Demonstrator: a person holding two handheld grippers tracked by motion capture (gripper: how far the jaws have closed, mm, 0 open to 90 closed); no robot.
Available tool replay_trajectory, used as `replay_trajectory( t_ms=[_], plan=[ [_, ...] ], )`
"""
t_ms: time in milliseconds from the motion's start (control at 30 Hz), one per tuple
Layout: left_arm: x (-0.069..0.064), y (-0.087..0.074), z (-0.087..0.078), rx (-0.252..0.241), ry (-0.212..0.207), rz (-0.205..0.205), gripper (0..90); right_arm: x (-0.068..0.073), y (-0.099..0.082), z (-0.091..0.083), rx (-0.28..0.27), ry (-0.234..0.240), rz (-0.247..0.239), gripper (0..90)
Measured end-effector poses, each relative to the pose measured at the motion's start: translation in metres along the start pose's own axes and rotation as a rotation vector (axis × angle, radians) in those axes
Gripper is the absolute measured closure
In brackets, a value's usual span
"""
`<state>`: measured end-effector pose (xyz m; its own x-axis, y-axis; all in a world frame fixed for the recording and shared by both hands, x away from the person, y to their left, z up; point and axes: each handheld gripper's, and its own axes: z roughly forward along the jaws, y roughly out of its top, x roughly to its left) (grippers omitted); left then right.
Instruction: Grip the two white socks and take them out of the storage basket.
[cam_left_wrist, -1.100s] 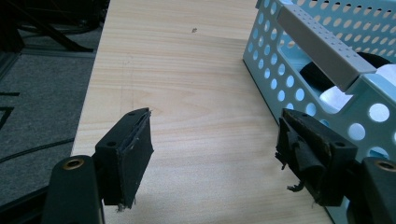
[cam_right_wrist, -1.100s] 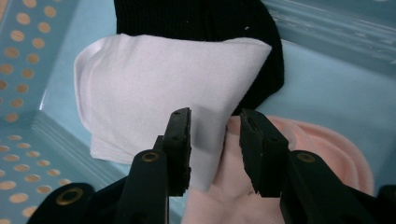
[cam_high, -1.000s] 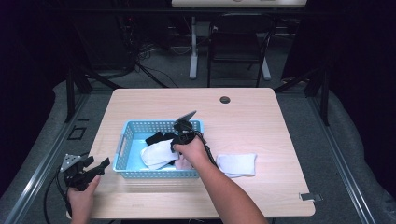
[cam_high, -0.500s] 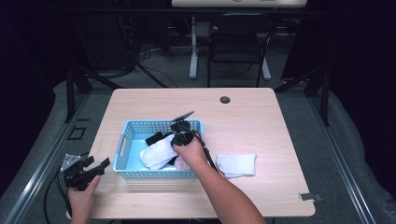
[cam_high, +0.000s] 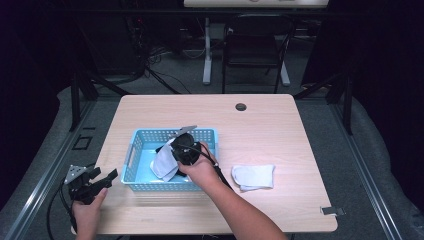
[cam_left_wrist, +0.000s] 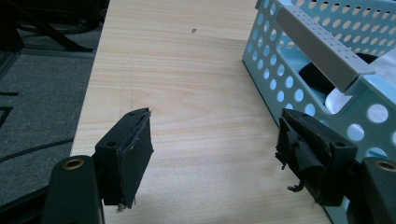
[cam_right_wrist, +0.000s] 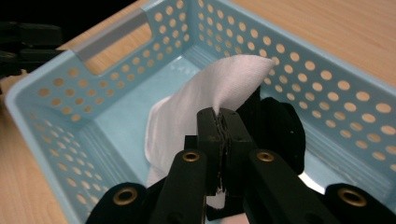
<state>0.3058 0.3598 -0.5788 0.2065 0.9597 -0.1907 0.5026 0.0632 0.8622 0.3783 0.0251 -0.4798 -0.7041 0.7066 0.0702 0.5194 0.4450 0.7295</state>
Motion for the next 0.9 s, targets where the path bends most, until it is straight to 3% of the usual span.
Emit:
replay_trajectory(
  t_ms=[167,333,567,900],
  plan=[
    [0.0,0.0,0.0,-0.001,0.0,0.0,26.5,0.009,0.0,-0.011,-0.052,-0.007,-0.059,88.5],
    [0.0,0.0,0.0,0.0,0.0,0.0,26.5,0.015,0.0,-0.022,-0.109,-0.02,-0.083,88.5],
    [0.0,0.0,0.0,0.002,-0.001,0.001,26.6,0.018,0.0,-0.042,-0.212,-0.024,-0.077,88.6],
    [0.0,0.0,0.0,0.003,-0.002,0.003,26.6,0.014,-0.001,-0.065,-0.301,-0.017,-0.039,88.7]
  ],
)
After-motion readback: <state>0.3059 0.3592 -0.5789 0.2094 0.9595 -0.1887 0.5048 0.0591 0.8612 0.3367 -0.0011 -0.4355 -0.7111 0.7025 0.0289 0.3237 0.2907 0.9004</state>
